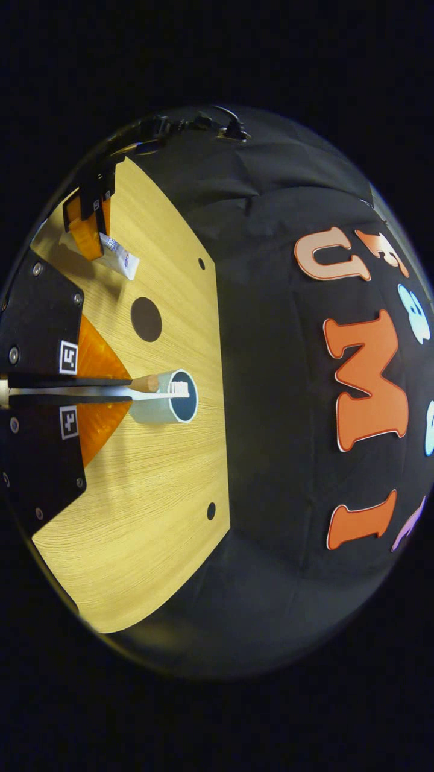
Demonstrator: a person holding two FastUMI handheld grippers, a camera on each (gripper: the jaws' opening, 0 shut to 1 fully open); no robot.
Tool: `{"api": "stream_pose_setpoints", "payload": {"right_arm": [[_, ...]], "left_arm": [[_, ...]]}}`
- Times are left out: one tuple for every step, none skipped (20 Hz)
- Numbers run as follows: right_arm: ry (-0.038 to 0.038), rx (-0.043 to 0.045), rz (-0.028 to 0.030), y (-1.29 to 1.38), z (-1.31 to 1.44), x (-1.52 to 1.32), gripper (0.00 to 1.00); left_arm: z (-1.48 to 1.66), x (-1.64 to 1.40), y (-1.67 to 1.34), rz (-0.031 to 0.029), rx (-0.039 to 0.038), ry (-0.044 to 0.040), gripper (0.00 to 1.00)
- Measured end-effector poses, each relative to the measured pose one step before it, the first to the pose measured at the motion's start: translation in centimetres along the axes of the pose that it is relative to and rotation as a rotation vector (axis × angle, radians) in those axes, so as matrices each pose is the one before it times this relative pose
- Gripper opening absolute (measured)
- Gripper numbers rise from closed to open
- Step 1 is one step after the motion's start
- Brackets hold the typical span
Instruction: Put the toothbrush and toothpaste on the desktop into the cup, then pick up the cup and place it on the coaster on the desktop.
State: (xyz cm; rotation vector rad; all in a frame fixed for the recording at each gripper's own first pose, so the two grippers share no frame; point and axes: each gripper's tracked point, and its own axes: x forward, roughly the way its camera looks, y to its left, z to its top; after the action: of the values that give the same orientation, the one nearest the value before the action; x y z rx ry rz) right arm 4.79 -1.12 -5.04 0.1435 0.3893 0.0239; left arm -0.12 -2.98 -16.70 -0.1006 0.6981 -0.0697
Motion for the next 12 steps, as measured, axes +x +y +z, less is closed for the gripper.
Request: {"api": "stream_pose_setpoints", "payload": {"right_arm": [[-0.00640,0.00968,0.02039,0.423,0.392,0.152,0.05],[-0.00987,0.00264,0.00501,0.000,0.500,0.406,0.05],[-0.01652,-0.00709,-0.00044,-0.131,0.706,0.186,0.05],[-0.02167,-0.00534,0.00252,0.017,0.799,0.357,0.05],[-0.02244,-0.00081,0.00963,0.265,0.756,0.377,0.05],[-0.02269,0.00219,0.01340,0.255,0.945,0.355,0.05],[-0.02129,-0.00479,0.01119,0.284,0.766,0.263,0.04],[-0.02488,-0.01158,0.00917,0.126,0.679,0.374,0.05],[-0.02664,-0.01403,0.00276,0.138,0.761,0.617,0.05],[-0.02309,-0.01018,0.00592,0.076,0.631,0.560,0.05],[-0.02015,-0.00215,0.00440,0.162,0.508,0.534,0.05],[-0.01246,-0.00116,0.00516,0.129,0.418,0.563,0.05]], "left_arm": [[0.117,-0.076,0.229,0.00584,0.00247,-0.00509,0.24],[0.109,-0.081,0.049,0.00269,-0.00059,-0.00402,0.23],[-0.127,-0.096,-0.148,-0.00064,-0.00429,-0.00240,0.23],[-0.056,-0.007,-0.124,-0.00113,-0.00369,0.00114,0.24],[-0.037,0.252,0.133,0.00050,-0.00365,-0.00231,0.25],[0.021,-0.015,-0.042,0.00323,-0.00206,0.00030,0.24],[0.077,-0.045,0.049,0.00141,-0.00178,-0.00262,0.24],[0.131,0.012,0.078,0.00084,-0.00273,-0.00401,0.24],[0.031,0.046,-0.078,0.00139,-0.00121,-0.00488,0.24],[0.039,0.135,0.024,0.00167,-0.00027,-0.00597,0.23],[0.069,0.044,0.047,0.00324,0.00139,-0.00373,0.23],[0.142,0.063,0.043,0.00081,0.00070,-0.00670,0.24]]}}
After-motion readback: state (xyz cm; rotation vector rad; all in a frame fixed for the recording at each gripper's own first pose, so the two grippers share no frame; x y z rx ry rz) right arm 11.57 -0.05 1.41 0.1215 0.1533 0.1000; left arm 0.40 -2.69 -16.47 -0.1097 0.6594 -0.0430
